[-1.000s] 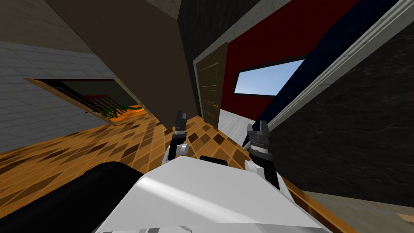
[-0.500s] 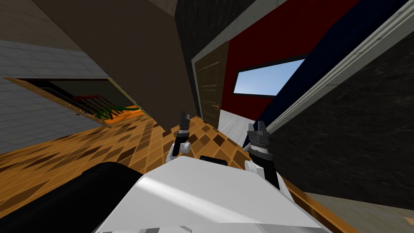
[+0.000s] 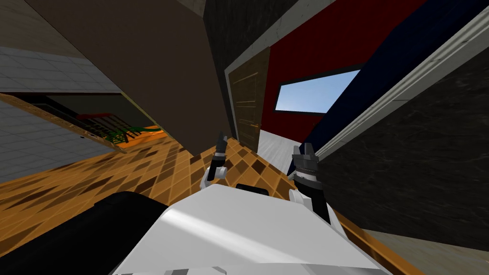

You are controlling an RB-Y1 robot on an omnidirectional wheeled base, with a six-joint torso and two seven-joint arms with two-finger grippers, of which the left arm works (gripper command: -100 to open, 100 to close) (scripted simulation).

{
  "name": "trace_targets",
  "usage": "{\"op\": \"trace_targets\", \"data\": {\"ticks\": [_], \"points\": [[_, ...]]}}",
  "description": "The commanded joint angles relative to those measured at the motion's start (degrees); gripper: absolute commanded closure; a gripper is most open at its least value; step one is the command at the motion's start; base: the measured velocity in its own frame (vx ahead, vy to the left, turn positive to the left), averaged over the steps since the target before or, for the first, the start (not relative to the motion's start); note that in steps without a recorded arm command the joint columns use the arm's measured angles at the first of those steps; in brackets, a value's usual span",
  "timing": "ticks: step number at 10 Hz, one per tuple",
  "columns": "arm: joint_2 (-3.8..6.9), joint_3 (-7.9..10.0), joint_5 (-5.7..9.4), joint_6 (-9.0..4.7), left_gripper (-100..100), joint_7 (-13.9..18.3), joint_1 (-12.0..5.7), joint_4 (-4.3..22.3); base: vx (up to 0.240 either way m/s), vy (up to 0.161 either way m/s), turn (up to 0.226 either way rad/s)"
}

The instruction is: Push the door open

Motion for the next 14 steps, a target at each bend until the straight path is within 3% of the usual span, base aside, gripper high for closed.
{"op": "trace_targets", "data": {"ticks": [1, 14], "points": [[0.40, -0.16, 0.14, -0.43, -100, 0.39, -1.28, 2.44, 0.082, 0.025, -0.039], [2.82, -2.16, 1.11, -1.82, -100, 3.24, -12.00, 21.09, 0.082, 0.039, -0.042]]}}
